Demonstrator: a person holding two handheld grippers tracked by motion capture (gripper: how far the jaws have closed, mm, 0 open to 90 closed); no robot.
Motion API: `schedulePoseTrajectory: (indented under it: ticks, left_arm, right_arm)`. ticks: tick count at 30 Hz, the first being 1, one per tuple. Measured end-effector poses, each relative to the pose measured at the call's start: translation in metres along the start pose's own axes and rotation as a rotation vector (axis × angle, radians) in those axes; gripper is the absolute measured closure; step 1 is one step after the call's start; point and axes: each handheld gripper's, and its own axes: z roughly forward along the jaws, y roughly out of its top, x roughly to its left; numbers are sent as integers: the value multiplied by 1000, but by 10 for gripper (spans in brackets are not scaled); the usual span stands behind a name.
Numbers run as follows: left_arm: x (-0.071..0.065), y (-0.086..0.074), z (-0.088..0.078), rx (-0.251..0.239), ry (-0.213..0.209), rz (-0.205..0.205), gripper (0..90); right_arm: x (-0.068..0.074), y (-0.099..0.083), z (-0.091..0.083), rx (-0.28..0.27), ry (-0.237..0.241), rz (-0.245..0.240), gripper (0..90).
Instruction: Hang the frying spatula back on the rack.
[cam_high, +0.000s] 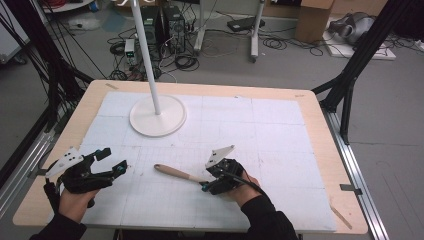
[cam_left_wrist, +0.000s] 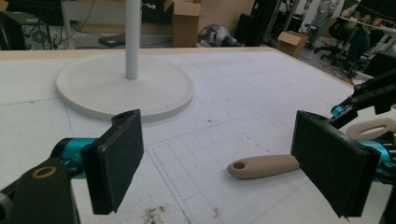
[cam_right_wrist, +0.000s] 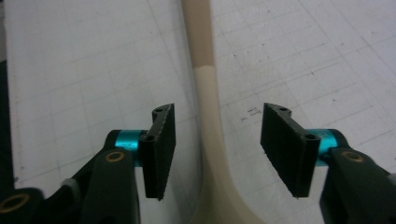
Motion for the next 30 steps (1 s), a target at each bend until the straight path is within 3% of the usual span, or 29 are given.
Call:
schedulePoseTrajectory:
  ticks: [12,17,21,26,30]
  left_arm:
    - [0,0,1,8,0,-2,182]
    - [0,0,2,12,-2,-3,183]
    - [-1,0,3,16,-2,-2,186]
    - [0,-1,3,18,-3,-2,188]
    - [0,-1,3,23,-4,-5,190]
  right_arm:
    - [-7,2,17,117,45,-36,590]
    - [-4,5,20,153,42,-92,621]
    - [-4,8,21,177,78,-131,730]
    - [-8,8,22,171,101,-104,768]
    - [-6,8,21,173,83,-100,774]
